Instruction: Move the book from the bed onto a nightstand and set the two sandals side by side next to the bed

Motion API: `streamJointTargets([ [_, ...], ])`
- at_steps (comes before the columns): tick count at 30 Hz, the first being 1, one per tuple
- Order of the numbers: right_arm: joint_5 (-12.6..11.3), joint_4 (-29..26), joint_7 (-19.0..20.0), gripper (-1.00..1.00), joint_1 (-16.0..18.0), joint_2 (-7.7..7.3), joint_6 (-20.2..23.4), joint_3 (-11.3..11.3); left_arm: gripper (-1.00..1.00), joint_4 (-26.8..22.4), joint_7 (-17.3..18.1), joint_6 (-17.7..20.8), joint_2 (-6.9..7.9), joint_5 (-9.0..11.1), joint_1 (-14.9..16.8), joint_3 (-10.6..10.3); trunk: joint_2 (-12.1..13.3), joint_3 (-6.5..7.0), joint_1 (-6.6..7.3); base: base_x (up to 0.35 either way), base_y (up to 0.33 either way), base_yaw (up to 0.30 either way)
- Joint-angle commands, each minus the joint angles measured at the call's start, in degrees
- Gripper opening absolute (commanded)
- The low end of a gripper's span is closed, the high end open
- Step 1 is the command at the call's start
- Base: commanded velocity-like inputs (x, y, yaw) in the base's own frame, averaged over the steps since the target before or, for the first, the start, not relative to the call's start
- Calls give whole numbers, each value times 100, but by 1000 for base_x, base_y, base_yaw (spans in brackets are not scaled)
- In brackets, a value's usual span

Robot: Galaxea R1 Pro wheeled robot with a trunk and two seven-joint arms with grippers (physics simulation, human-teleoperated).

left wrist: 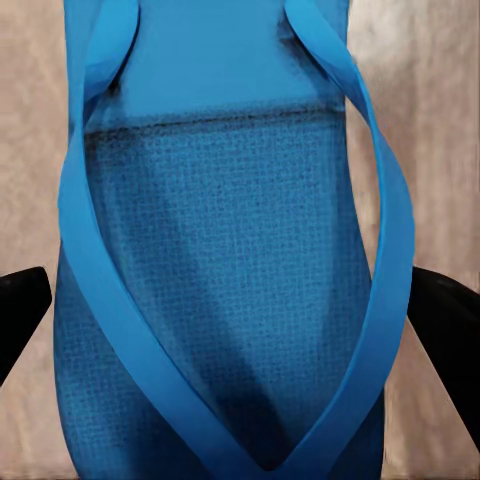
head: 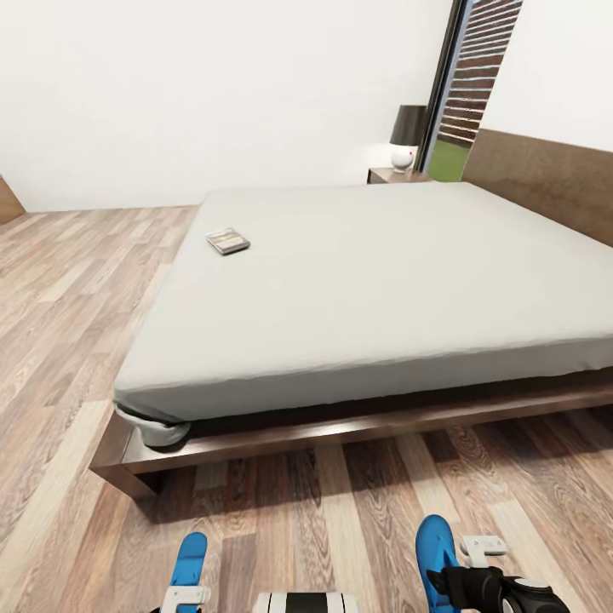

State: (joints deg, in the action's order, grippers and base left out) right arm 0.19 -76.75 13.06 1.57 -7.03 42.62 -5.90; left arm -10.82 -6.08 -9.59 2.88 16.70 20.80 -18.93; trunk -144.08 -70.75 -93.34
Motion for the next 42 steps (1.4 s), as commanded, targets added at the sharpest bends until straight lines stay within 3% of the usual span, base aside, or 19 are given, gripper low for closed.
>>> streamJointTargets([
  [1,-1,-6,24,-100,1,0,27,-8,-100,1,-25,-16,2,44,3,-50,-2,-11,1,0,0,187],
  [12,-1,-6,22,-100,1,0,27,-8,-100,1,-22,-12,-6,44,3,-51,-2,-67,1,48,6,151],
  [42,-1,-6,17,-100,1,5,27,1,-100,1,-24,-19,-36,45,3,-49,-2,-72,1,80,37,5],
])
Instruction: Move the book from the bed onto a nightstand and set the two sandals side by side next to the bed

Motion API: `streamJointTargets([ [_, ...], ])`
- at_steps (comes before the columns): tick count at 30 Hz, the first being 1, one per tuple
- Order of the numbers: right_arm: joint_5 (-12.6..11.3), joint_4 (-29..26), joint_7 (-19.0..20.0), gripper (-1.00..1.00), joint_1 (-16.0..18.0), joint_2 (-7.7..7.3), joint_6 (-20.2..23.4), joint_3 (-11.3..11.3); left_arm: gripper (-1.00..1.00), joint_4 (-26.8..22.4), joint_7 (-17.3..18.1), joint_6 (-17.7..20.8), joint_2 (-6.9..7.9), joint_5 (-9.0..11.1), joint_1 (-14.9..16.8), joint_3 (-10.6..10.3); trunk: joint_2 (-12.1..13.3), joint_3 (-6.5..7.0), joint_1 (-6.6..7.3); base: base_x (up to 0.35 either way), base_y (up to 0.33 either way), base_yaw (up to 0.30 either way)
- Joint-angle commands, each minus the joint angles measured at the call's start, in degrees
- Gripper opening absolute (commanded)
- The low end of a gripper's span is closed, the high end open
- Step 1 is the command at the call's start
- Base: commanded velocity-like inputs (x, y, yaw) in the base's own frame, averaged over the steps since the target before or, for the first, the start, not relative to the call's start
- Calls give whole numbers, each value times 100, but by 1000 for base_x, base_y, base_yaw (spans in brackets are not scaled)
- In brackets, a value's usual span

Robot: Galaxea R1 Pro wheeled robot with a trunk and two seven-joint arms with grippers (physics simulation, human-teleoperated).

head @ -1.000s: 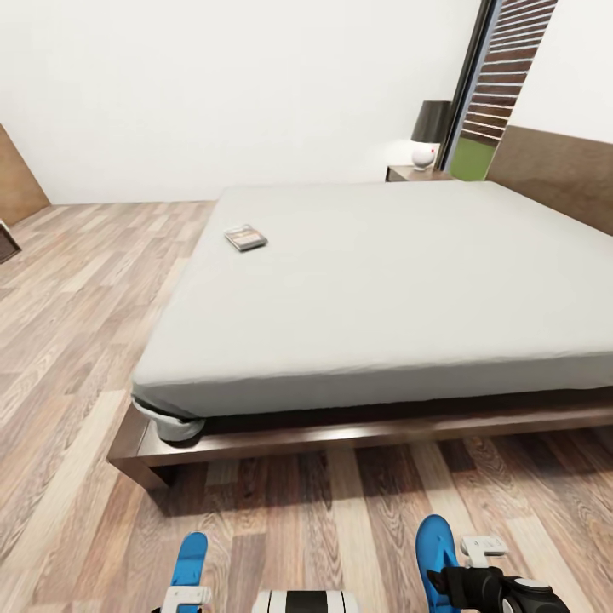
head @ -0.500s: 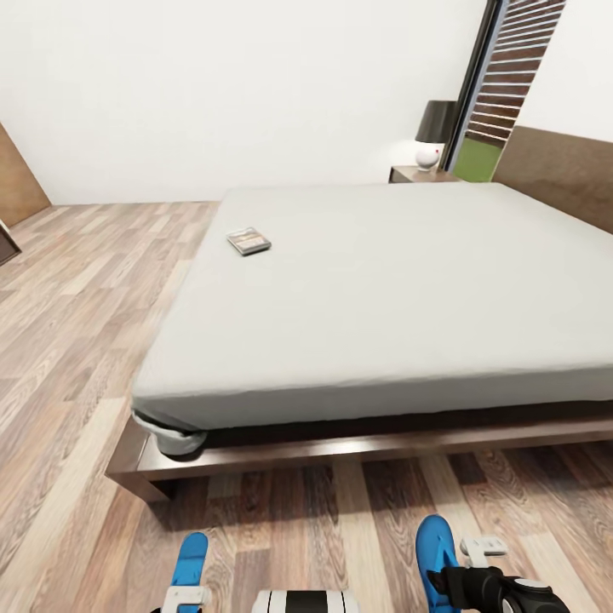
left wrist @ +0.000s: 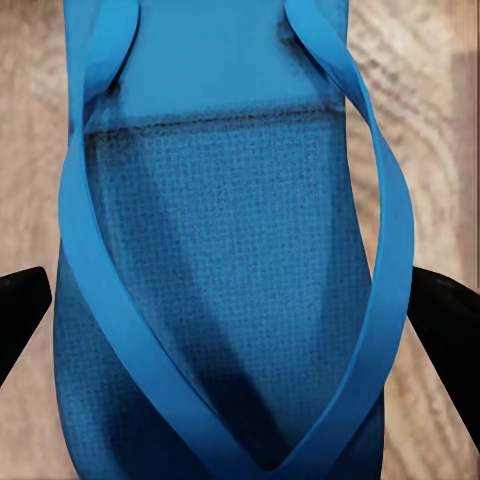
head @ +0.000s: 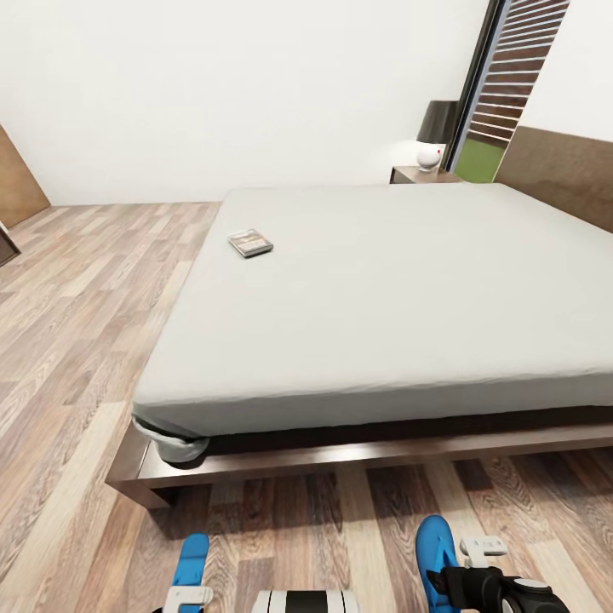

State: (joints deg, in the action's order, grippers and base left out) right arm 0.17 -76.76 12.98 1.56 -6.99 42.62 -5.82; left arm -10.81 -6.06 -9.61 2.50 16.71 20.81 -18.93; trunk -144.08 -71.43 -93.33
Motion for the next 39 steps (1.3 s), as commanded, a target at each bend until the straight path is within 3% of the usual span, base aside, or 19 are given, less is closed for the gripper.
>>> streamJointTargets([
  [1,0,-6,23,-100,2,2,27,-7,-100,0,-26,-18,0,44,2,-51,-2,-4,1,2,1,0],
  [13,1,13,12,-100,2,5,27,55,-100,-189,-21,-323,0,43,18,-64,-2,-4,1,0,0,0],
  [39,30,-80,8,-100,3,-47,58,50,-100,-347,-1,-465,28,50,89,-53,-2,-4,1,32,32,0],
])
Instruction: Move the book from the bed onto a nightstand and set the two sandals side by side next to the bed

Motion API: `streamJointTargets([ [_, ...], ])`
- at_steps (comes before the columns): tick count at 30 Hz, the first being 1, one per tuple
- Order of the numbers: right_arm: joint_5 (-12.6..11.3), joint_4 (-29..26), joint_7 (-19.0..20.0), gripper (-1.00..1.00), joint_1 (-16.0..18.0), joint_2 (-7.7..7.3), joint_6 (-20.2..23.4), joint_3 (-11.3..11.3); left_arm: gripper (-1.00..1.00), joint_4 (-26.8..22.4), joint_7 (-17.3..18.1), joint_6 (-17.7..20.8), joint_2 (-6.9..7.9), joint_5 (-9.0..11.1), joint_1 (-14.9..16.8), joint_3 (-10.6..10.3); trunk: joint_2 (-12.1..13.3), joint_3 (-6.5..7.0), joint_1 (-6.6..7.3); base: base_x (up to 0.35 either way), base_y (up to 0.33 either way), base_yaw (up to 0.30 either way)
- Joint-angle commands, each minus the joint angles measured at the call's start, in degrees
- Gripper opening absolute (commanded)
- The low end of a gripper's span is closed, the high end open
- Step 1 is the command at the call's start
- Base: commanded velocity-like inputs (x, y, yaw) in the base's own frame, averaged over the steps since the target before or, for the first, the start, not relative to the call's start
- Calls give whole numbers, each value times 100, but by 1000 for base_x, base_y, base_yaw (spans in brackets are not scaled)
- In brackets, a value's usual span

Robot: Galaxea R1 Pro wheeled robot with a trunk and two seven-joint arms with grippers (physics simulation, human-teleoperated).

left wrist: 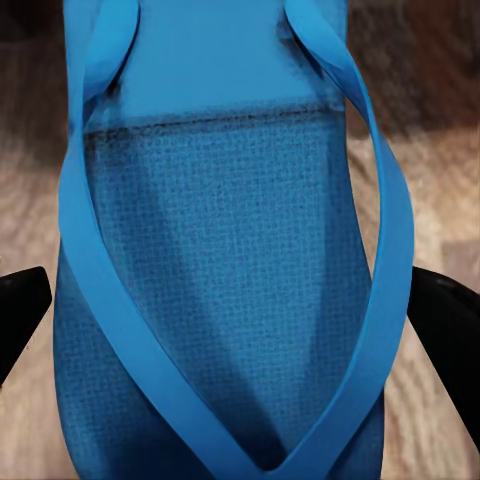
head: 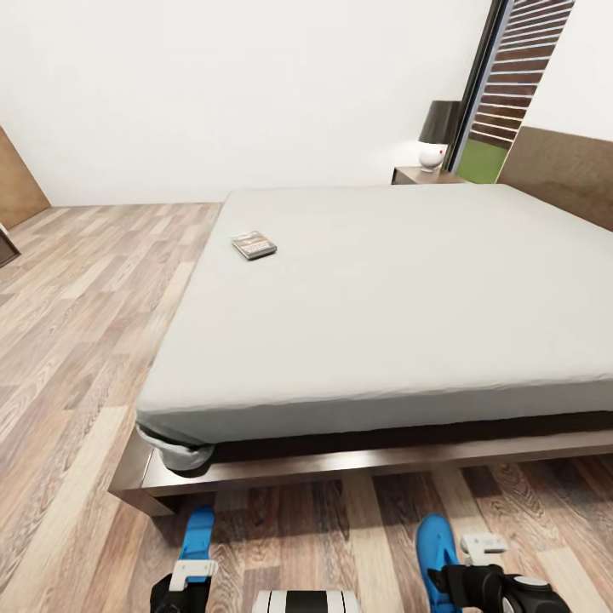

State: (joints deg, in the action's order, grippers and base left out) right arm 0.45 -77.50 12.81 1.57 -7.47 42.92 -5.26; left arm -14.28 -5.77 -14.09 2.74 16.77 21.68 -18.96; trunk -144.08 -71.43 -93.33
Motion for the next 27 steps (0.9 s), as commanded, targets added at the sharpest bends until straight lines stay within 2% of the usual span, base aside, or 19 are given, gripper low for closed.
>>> streamJointTargets([
  [1,4,-22,23,-100,2,-9,40,-13,-100,2,-30,-36,2,44,2,-49,-2,-4,1,2,2,0],
  [7,20,-169,21,-100,7,-43,83,-53,-100,11,-30,-104,-1,46,-1,-39,-2,-4,1,1,1,0],
  [9,107,-188,22,-100,8,-46,92,-43,-100,12,-30,-110,-1,46,-3,-34,-2,-4,1,0,0,0],
  [12,596,-204,35,-100,8,-47,105,-19,-100,15,-30,-116,3,46,-5,-22,-2,-4,1,0,0,0],
  [13,941,-207,65,-100,9,-40,118,-13,-100,21,-30,-121,4,46,-5,-16,-2,-4,1,0,0,0],
  [17,1597,-229,235,-100,9,7,206,22,-100,27,-30,-158,6,49,-6,-7,-2,-4,1,0,0,0],
  [21,1834,-213,354,-100,10,-8,325,64,-100,45,-30,-201,7,56,-6,-3,-2,-4,1,0,0,0],
  [27,1916,-216,395,-100,9,8,366,95,-100,47,-30,-214,7,62,-6,-2,-2,-4,1,0,0,0],
])
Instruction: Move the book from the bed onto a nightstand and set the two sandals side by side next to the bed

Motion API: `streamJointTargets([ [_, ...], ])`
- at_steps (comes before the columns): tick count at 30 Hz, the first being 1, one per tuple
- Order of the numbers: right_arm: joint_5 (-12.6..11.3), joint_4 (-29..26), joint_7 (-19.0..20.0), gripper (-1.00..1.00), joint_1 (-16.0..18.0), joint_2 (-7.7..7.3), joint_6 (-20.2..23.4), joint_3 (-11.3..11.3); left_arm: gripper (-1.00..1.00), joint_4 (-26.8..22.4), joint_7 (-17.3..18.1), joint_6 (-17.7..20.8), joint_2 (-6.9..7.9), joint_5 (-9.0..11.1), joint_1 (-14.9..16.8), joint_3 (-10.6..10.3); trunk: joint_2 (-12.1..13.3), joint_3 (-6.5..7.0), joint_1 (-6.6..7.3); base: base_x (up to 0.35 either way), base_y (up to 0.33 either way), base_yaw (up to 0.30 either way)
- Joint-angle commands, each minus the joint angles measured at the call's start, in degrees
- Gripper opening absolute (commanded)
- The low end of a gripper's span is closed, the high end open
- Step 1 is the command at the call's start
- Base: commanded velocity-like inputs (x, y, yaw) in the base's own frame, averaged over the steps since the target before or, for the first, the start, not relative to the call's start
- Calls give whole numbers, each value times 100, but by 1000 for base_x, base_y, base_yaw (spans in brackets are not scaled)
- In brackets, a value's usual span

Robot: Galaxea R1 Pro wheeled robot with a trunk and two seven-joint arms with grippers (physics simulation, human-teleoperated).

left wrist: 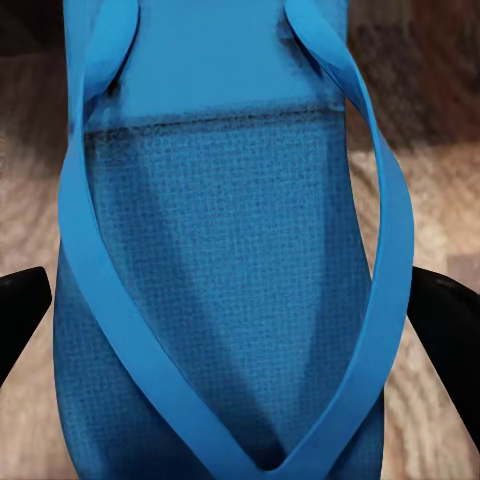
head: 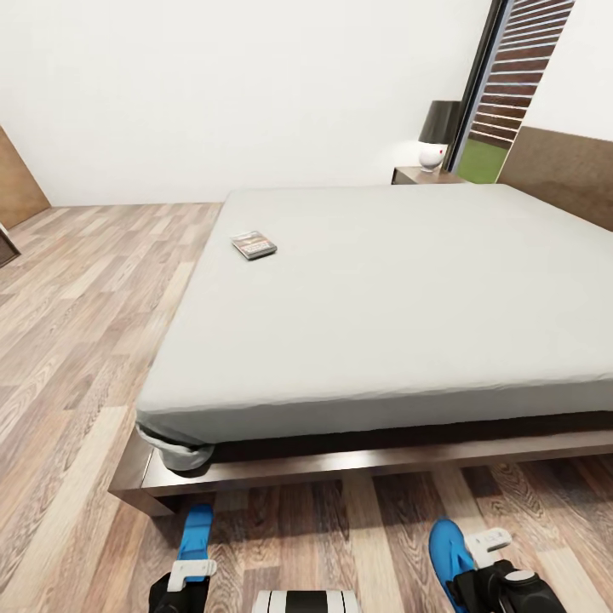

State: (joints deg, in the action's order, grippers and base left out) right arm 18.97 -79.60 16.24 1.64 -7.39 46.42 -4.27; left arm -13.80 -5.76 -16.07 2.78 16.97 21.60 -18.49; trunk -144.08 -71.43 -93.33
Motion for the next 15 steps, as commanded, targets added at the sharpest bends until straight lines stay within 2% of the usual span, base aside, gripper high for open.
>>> streamJointTargets([
  [1,68,-9,55,-100,3,4,19,2,-100,-1,-30,-17,2,42,2,-50,-2,-4,1,0,5,0],
  [15,72,-12,63,-100,3,27,25,24,-100,1,-30,-18,-19,50,-1,-44,-2,-4,1,28,40,0],
])
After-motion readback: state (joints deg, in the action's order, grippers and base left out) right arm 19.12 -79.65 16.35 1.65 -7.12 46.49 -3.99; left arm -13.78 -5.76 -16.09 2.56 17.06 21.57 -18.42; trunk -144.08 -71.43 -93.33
